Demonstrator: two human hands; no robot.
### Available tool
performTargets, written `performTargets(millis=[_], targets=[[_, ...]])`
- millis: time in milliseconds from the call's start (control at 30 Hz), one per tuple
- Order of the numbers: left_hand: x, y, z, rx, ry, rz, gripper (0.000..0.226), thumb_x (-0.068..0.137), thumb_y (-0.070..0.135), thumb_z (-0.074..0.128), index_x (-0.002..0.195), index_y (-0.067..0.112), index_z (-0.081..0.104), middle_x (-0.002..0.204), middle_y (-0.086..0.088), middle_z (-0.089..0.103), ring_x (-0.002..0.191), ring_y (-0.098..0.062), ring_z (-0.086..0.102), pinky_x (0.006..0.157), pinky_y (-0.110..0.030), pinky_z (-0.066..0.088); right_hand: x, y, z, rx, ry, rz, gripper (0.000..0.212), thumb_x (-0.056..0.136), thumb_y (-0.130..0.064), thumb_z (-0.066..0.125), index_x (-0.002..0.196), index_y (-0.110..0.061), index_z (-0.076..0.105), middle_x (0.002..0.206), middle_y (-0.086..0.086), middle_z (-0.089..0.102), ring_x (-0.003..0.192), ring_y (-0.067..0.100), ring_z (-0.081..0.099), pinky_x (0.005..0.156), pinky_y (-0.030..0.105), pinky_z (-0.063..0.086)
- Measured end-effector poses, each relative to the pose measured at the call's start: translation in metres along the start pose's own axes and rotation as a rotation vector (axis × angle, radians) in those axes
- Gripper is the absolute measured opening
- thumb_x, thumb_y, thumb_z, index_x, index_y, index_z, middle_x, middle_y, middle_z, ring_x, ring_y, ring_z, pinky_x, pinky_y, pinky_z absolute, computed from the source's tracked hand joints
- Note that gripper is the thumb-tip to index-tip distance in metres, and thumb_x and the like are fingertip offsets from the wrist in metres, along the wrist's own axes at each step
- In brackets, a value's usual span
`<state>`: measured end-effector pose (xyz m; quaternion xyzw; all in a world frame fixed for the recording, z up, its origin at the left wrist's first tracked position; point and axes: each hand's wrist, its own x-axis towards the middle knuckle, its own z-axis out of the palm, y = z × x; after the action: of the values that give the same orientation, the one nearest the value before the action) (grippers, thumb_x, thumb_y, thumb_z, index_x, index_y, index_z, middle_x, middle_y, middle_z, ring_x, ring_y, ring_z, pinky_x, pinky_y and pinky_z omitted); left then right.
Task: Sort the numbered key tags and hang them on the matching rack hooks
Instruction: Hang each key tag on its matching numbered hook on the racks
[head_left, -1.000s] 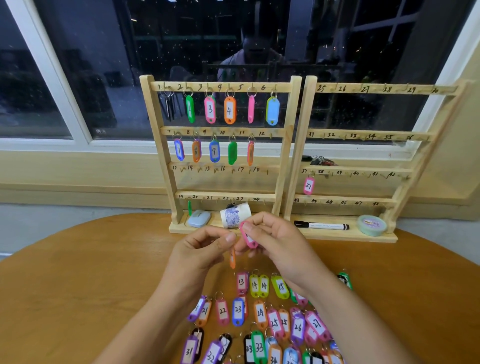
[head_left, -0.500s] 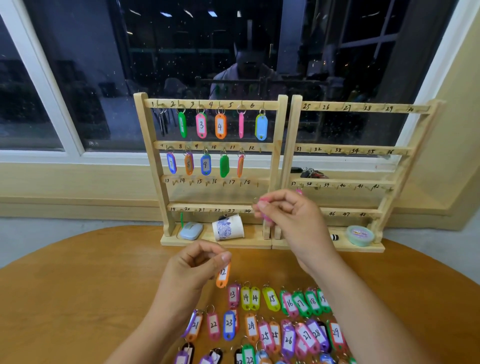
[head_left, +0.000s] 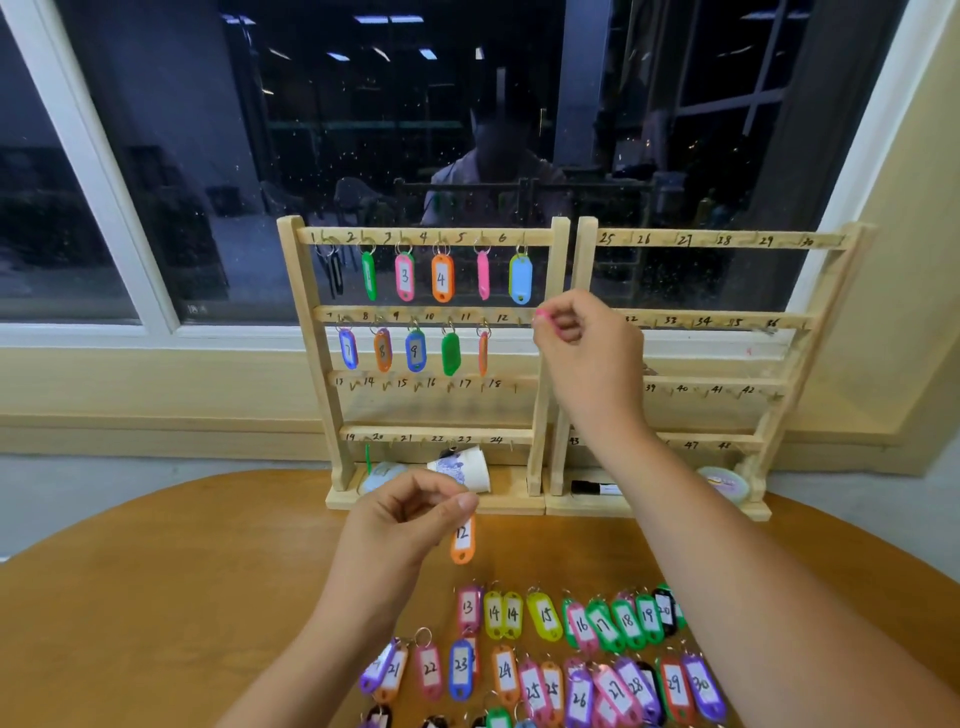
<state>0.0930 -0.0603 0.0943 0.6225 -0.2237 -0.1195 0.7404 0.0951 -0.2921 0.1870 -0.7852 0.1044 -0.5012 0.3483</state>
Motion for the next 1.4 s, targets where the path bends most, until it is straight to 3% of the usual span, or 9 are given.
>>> performTargets(millis=[233,600,733,933,1067,1100,1233,1400], targets=[[0.011,0.015,0.009,0.038,-0.011,0.08,0.007,0.09,0.009,0.081,0.092,0.003,0.078,0.078,-0.002,0.074,0.068,-0.003,0.064,0.064,-0.013,0.049,0.01,-0.006,0.016,-0.016,0.04,-0.011,0.007,0.097,-0.019,0.071,0.095,-0.024,0.074,0.082,-0.013,0.07,0.08,0.004,0.065,0.072,0.036,0.06],[0.021,0.021,0.011,0.074,0.032,0.073,0.005,0.091,0.013,0.084,0.091,0.009,0.08,0.087,-0.012,0.077,0.08,-0.015,0.07,0.073,-0.018,0.054,0.0,0.007,0.015,-0.167,-0.067,-0.062,0.01,0.102,-0.022,0.067,0.103,-0.028,0.075,0.089,-0.014,0.072,0.086,0.012,0.067,0.072,0.041,0.06],[0.028,0.024,0.013,0.095,0.053,0.087,0.009,0.091,0.016,0.083,0.095,0.009,0.08,0.088,-0.01,0.078,0.082,-0.017,0.072,0.076,-0.02,0.058,-0.008,0.011,0.01,-0.174,-0.078,-0.079,0.011,0.102,-0.021,0.068,0.107,-0.027,0.076,0.097,-0.014,0.074,0.09,0.007,0.068,0.075,0.037,0.061],[0.057,0.038,0.026,0.12,0.111,0.152,0.008,0.092,0.016,0.083,0.093,0.01,0.078,0.086,-0.005,0.079,0.082,-0.016,0.073,0.079,-0.026,0.059,-0.018,0.018,0.009,-0.131,-0.104,0.023,0.004,0.1,-0.028,0.072,0.102,-0.031,0.074,0.092,-0.018,0.074,0.086,0.003,0.069,0.075,0.033,0.061],[0.082,0.055,0.041,0.238,0.123,0.254,0.01,0.093,0.019,0.084,0.092,0.011,0.077,0.081,-0.002,0.079,0.079,-0.016,0.074,0.077,-0.028,0.061,-0.029,0.016,-0.001,-0.043,-0.162,0.153,0.011,0.097,-0.023,0.075,0.105,-0.031,0.074,0.093,-0.017,0.073,0.084,-0.009,0.065,0.069,0.007,0.047],[0.089,0.057,0.044,0.274,0.128,0.275,0.01,0.093,0.021,0.084,0.09,0.015,0.077,0.08,-0.001,0.079,0.079,-0.015,0.075,0.077,-0.029,0.061,-0.034,0.015,-0.005,-0.027,-0.183,0.182,0.012,0.097,-0.023,0.075,0.106,-0.031,0.073,0.093,-0.017,0.073,0.086,-0.012,0.063,0.068,0.006,0.045],[0.114,0.062,0.057,0.425,0.162,0.364,0.011,0.096,0.03,0.081,0.087,0.026,0.075,0.077,0.01,0.077,0.077,-0.008,0.073,0.077,-0.036,0.06,-0.053,0.012,-0.021,0.014,-0.205,0.222,0.014,0.097,-0.021,0.072,0.106,-0.031,0.074,0.094,-0.018,0.073,0.088,-0.005,0.067,0.075,0.014,0.052],[0.131,0.071,0.072,0.518,0.188,0.443,0.013,0.1,0.028,0.076,0.088,0.025,0.072,0.074,0.013,0.075,0.068,0.001,0.066,0.068,-0.026,0.052,-0.081,0.017,-0.029,0.143,-0.296,0.326,0.014,0.097,-0.018,0.074,0.096,-0.032,0.075,0.087,-0.01,0.076,0.087,0.009,0.073,0.081,0.038,0.063]])
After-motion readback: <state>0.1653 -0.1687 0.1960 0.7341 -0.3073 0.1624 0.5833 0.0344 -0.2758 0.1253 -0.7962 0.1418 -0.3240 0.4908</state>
